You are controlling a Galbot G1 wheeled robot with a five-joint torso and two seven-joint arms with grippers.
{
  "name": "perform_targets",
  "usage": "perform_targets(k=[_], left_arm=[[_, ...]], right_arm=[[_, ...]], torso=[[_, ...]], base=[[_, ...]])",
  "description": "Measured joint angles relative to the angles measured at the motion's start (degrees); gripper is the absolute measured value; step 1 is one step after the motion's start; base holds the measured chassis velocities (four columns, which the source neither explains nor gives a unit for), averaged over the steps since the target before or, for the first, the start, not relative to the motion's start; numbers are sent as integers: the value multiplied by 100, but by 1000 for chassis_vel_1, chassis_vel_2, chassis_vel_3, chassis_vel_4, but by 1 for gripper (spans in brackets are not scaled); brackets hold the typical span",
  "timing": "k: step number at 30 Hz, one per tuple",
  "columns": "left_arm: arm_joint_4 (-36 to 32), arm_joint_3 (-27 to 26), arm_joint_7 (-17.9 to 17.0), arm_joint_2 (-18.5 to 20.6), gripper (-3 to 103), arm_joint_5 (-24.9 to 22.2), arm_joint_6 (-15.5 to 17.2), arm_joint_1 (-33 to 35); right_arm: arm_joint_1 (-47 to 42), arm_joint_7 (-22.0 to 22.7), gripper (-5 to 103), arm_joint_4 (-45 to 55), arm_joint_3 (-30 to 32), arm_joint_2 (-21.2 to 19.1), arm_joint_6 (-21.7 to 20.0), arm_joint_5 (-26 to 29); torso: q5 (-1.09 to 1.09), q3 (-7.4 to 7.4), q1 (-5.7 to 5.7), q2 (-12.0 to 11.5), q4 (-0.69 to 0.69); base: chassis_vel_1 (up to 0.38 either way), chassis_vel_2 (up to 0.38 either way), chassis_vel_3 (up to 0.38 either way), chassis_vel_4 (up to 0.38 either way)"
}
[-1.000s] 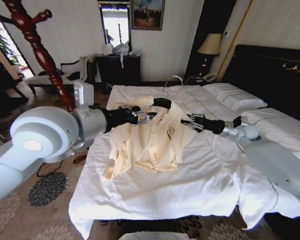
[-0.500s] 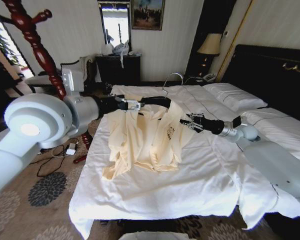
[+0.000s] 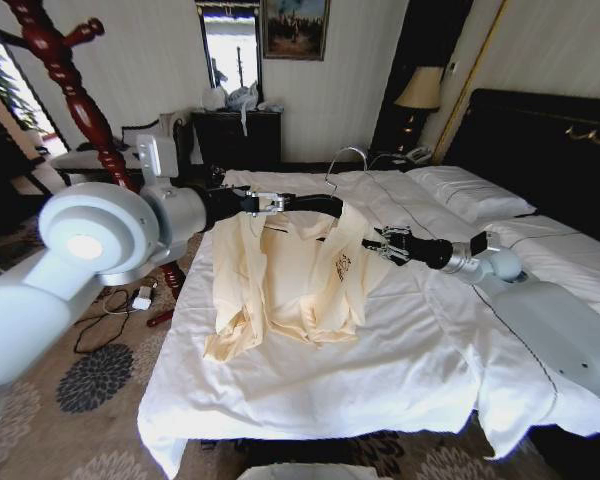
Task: Pick up the clothes from the bed and hang them on the clothes hanger.
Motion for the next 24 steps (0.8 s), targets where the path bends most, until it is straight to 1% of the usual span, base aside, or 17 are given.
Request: perform_targets(k=[1, 2, 6, 10, 15, 17, 18, 19, 21, 24], left_arm=[[114, 101, -9, -198, 100, -43, -2, -89], [114, 101, -9, -198, 100, -43, -2, -89], [290, 379, -5, -603, 100, -171, -3, -375], [297, 420, 3, -720, 100, -286, 2, -506], [140, 416, 148, -677, 100, -392, 45, -607], [-14, 381, 353, -572, 100, -442, 32, -637], [-14, 381, 353, -572, 100, -442, 32, -637], [-71, 351, 439, -535, 100, -459, 27, -651], [-153, 235, 507, -355, 100, -370, 45, -653], [-179, 145, 502, -232, 100, -268, 45, -627]], right_arm=[[0, 2, 21, 9, 0, -1, 0, 0], [0, 2, 21, 9, 0, -1, 0, 0], [-7, 21, 21, 27, 3, 3, -1, 0], [-14, 34, 21, 22, 24, 13, 2, 0], [-17, 33, 21, -35, 45, 19, 23, -2], [-18, 34, 23, -111, 46, 36, 23, -4], [-18, 34, 23, -111, 46, 36, 23, -4], [-16, 41, 23, -147, 47, 47, 20, -3], [6, 59, 20, -264, 32, 96, 17, -4], [23, 53, 20, -303, 17, 116, 17, -8]], torso=[[1, 0, 0, 0, 0], [1, 0, 0, 0, 0], [2, 1, 1, -1, -1], [2, 0, 0, -1, 0], [1, 0, 1, -1, 1], [-1, 1, 0, 0, 1], [-1, 1, 0, 0, 1], [1, 0, 0, 0, 1], [0, 0, -1, -1, 0], [1, 0, 0, 0, 0]], base=[[0, 0, 0, 0], [0, 0, 0, 0], [0, 0, 0, 0], [0, 0, 0, 0], [0, 0, 0, 0], [0, 0, 0, 0], [0, 0, 0, 0], [0, 0, 0, 0], [0, 0, 0, 0], [0, 0, 0, 0]])
